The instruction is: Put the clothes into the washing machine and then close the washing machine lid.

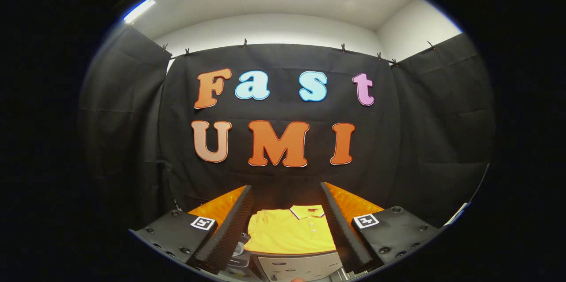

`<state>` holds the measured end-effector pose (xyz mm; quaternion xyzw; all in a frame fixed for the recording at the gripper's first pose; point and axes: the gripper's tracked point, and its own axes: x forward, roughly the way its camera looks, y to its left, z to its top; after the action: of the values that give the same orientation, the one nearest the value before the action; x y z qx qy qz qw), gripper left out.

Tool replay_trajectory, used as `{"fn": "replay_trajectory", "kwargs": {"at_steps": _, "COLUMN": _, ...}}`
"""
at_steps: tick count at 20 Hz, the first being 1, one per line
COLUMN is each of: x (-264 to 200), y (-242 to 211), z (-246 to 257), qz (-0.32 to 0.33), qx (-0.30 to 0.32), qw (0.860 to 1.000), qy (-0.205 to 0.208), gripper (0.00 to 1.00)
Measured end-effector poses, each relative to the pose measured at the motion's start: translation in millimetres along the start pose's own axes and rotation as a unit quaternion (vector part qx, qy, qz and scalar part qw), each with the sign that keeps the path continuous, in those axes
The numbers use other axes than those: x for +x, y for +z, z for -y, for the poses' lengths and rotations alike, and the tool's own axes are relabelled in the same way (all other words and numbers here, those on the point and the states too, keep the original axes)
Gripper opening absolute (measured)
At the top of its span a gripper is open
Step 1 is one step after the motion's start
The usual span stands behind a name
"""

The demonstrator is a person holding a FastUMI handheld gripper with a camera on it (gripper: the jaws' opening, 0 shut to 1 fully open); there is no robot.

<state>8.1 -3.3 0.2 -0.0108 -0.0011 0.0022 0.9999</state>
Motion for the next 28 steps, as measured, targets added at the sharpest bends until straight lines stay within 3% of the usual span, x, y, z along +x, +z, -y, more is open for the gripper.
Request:
{"fn": "replay_trajectory", "kwargs": {"at_steps": 8, "x": 18.4, "y": -11.5, "z": 14.1, "qz": -0.013, "qx": 0.002, "qw": 1.000, "qy": -0.001, "gripper": 0.98}}
{"fn": "replay_trajectory", "kwargs": {"at_steps": 14, "x": 66.2, "y": -43.2, "z": 39.1, "qz": -0.046, "qx": 0.009, "qw": 0.999, "qy": -0.004, "gripper": 0.98}}
{"fn": "replay_trajectory", "kwargs": {"at_steps": 20, "x": 129.5, "y": -96.6, "z": 60.6, "qz": -0.108, "qx": 0.009, "qw": 0.994, "qy": -0.009, "gripper": 0.98}}
{"fn": "replay_trajectory", "kwargs": {"at_steps": 28, "x": 205.1, "y": -193.6, "z": 91.2, "qz": -0.221, "qx": 0.023, "qw": 0.975, "qy": -0.027, "gripper": 0.98}}
